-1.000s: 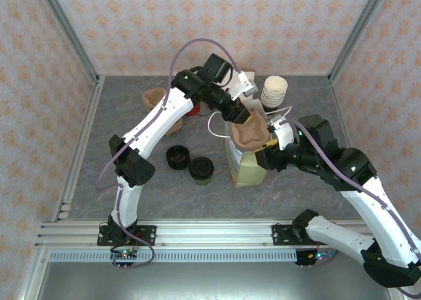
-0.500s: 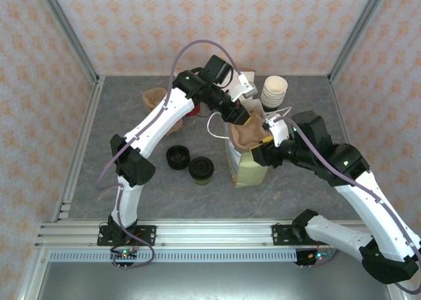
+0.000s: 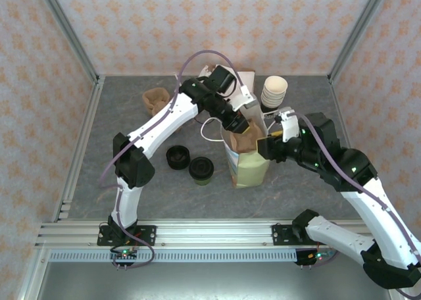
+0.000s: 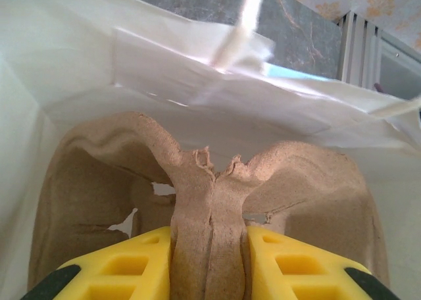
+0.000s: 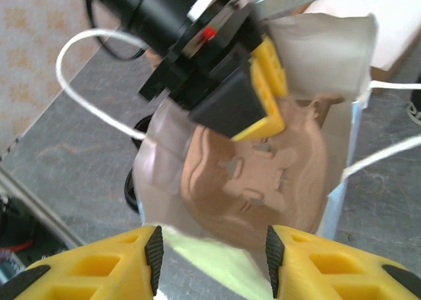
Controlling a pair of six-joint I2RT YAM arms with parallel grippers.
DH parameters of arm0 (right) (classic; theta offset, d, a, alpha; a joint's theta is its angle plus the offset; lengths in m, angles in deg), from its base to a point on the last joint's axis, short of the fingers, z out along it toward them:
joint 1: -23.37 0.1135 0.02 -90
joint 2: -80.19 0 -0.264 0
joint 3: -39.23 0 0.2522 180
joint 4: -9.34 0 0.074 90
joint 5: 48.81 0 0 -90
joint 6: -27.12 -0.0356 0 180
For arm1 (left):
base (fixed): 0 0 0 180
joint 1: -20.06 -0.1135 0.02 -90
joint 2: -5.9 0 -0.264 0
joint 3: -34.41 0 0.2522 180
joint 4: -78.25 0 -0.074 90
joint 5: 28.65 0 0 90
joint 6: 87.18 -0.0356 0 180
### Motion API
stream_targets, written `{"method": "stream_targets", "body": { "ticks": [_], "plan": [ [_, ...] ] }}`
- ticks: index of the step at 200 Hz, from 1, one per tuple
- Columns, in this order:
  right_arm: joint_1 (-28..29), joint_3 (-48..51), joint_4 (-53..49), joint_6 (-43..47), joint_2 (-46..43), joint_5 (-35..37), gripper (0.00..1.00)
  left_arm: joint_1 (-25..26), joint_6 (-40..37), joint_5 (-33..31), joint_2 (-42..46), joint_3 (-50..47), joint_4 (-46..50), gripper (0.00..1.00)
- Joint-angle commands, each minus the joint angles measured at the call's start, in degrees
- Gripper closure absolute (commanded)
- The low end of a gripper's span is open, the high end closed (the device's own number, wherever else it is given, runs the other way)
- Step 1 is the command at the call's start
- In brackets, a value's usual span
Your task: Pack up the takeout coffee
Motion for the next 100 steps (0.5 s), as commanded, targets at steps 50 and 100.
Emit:
{"method": "stream_targets", "body": {
  "ticks": [50,100],
  "plan": [
    [-0.6,1.8,0.0,-6.3,0.1,17.8,0.48,3.6,-6.3,-8.1,5.7,-3.4,-2.1,0.7],
    [-0.9,6.0,2.3,-8.6,-0.1,17.0,0.44,4.3,-7.5,-8.3,5.3,-3.1,-2.5,0.7]
  ]
}}
